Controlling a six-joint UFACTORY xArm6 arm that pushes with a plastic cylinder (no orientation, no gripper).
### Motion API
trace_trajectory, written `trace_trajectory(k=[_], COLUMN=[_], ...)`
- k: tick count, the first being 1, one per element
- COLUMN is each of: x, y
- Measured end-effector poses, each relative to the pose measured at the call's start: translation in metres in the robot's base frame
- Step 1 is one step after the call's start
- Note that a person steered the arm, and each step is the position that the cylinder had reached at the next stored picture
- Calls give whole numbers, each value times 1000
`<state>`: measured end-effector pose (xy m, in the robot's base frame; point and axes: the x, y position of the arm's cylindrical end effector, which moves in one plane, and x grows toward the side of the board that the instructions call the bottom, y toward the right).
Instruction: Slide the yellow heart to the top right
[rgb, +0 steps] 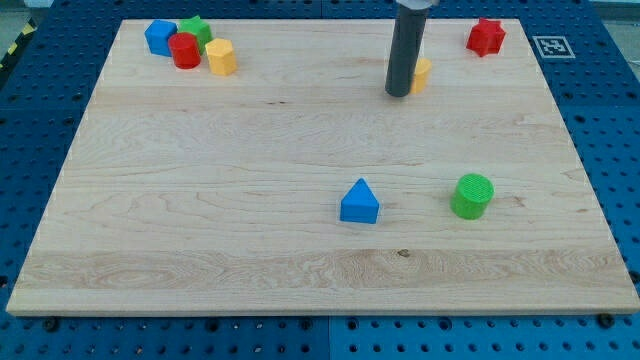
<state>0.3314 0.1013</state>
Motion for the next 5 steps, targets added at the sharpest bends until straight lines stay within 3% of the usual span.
trace_trajectory(k=[3, 5], x=[-62, -69], y=[52, 67])
